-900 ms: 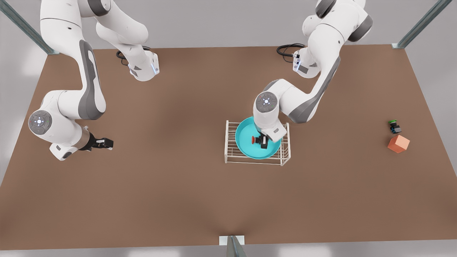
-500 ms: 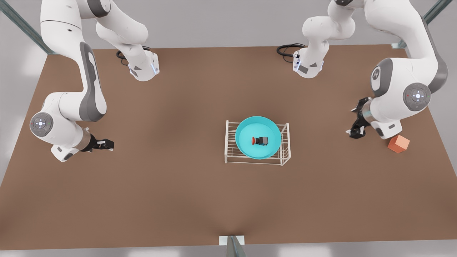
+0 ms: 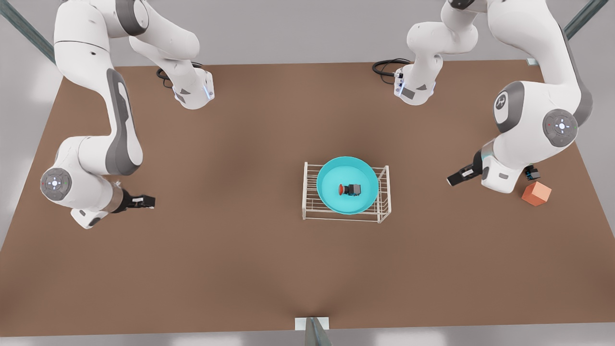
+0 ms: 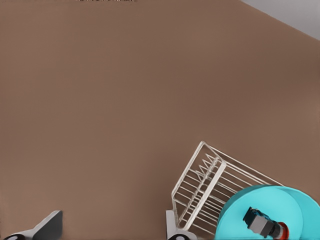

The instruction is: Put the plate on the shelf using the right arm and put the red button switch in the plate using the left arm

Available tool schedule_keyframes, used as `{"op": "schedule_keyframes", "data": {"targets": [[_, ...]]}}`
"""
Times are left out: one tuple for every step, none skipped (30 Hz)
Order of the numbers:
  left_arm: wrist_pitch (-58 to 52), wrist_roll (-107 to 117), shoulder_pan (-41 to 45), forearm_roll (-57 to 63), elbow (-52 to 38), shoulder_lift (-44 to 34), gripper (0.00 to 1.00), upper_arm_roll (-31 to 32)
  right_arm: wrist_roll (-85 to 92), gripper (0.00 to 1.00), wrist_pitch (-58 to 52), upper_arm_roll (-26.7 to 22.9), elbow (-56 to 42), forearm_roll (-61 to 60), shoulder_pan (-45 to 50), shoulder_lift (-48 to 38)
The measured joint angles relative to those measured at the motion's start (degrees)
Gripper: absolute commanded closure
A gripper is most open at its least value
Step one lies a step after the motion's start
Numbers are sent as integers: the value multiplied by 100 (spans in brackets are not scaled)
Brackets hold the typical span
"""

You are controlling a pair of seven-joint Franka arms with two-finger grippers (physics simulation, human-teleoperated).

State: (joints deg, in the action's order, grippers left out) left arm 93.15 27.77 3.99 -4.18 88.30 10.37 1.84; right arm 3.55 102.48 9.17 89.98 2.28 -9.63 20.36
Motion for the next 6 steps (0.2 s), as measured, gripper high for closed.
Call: {"op": "schedule_keyframes", "data": {"targets": [[13,-177,3,0,-1,3,0,0,1,0,-299,-33,-288,5,-13,41],[26,-344,5,0,-2,5,0,0,1,0,-554,-30,-432,9,-30,97],[37,-502,6,1,-2,5,0,0,2,0,-771,-24,-507,12,-27,149],[47,-652,6,1,-2,6,0,0,2,0,-954,-47,-549,15,-20,166],[56,-793,6,1,-2,6,0,0,3,0,-1109,-56,-571,15,-28,172],[63,-927,5,1,-2,6,0,0,3,0,-1241,-82,-582,17,-28,171]]}}
